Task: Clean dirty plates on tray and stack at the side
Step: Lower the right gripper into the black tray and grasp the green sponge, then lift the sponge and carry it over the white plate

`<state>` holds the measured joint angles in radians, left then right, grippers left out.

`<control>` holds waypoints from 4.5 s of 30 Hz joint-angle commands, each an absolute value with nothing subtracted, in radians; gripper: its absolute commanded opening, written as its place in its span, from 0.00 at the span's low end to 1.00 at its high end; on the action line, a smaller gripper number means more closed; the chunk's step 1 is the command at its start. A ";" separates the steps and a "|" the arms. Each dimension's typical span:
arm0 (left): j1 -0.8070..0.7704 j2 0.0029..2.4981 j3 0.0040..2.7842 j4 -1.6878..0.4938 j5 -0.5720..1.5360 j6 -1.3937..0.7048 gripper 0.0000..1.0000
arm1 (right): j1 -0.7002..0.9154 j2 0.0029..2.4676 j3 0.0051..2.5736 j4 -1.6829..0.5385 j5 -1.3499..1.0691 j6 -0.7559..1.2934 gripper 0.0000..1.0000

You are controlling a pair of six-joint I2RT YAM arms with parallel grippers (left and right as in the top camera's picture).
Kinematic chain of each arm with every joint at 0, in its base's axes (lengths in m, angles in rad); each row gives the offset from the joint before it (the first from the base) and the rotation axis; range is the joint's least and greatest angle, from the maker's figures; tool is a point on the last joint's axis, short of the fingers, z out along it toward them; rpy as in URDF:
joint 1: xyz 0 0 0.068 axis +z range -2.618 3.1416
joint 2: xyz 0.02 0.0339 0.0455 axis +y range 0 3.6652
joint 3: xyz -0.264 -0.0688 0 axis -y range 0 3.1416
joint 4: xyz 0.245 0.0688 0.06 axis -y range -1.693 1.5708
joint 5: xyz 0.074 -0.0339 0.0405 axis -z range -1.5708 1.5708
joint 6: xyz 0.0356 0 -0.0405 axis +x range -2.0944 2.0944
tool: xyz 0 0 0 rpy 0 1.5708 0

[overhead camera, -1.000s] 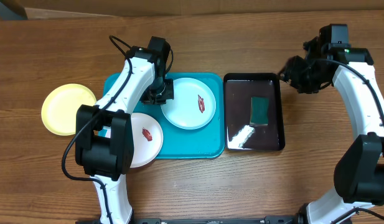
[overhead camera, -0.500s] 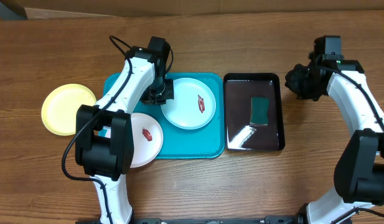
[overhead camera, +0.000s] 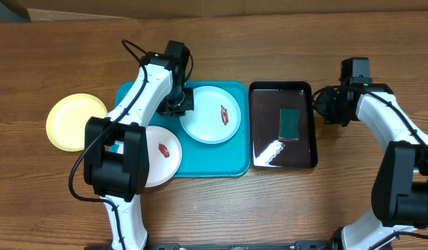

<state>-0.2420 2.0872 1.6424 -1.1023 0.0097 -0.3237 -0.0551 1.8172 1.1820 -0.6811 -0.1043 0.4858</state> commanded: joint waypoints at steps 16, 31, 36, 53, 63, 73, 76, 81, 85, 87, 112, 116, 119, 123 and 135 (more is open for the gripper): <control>-0.242 2.055 1.638 -1.100 -0.008 -0.343 0.04 | 0.026 1.817 1.222 -0.749 -0.083 0.412 0.28; -0.243 2.055 1.638 -1.096 -0.030 -0.337 0.04 | 0.068 1.818 1.530 -1.198 -0.237 0.253 0.62; -0.243 2.055 1.637 -1.110 -0.036 -0.337 0.05 | 0.138 1.818 1.471 -1.191 -0.204 0.253 0.65; -0.242 2.055 1.561 -1.063 -0.089 -0.299 0.04 | 0.299 1.818 1.287 -0.932 0.023 0.254 0.67; -0.242 2.055 1.559 -1.050 -0.089 -0.299 0.05 | 0.299 1.818 1.153 -0.775 0.022 0.255 0.68; -0.242 2.055 1.559 -1.040 -0.089 -0.299 0.05 | 0.299 1.818 1.107 -0.707 0.021 0.258 0.56; -0.242 2.055 1.559 -1.040 -0.089 -0.299 0.05 | 0.298 1.818 1.107 -0.707 -0.002 0.257 0.35; -0.241 2.055 1.559 -1.039 -0.089 -0.299 0.06 | 0.298 1.818 1.142 -0.715 -0.006 0.257 0.04; -0.245 2.055 1.559 -1.035 -0.093 -0.299 0.06 | 0.298 1.818 1.211 -0.789 -0.006 0.257 0.04; -0.242 2.055 1.559 -1.034 -0.093 -0.299 0.08 | 0.299 1.818 1.246 -0.829 -0.007 0.258 0.04; -0.242 2.057 1.512 -0.959 -0.093 -0.299 0.04 | 0.301 1.818 1.305 -0.918 -0.184 0.257 0.04; -0.233 2.057 1.512 -0.963 -0.097 -0.282 0.04 | 0.307 1.818 1.305 -0.953 -0.169 0.264 0.04; -0.228 2.057 1.512 -0.967 -0.097 -0.276 0.04 | 0.323 1.818 1.305 -0.962 -0.170 0.252 0.04; -0.228 2.057 1.513 -0.970 -0.097 -0.228 0.04 | 0.339 1.818 1.305 -1.004 -0.033 0.279 0.04; -0.228 2.057 1.531 -0.992 -0.096 -0.209 0.04 | 0.355 1.818 1.521 -1.203 -0.017 0.280 0.04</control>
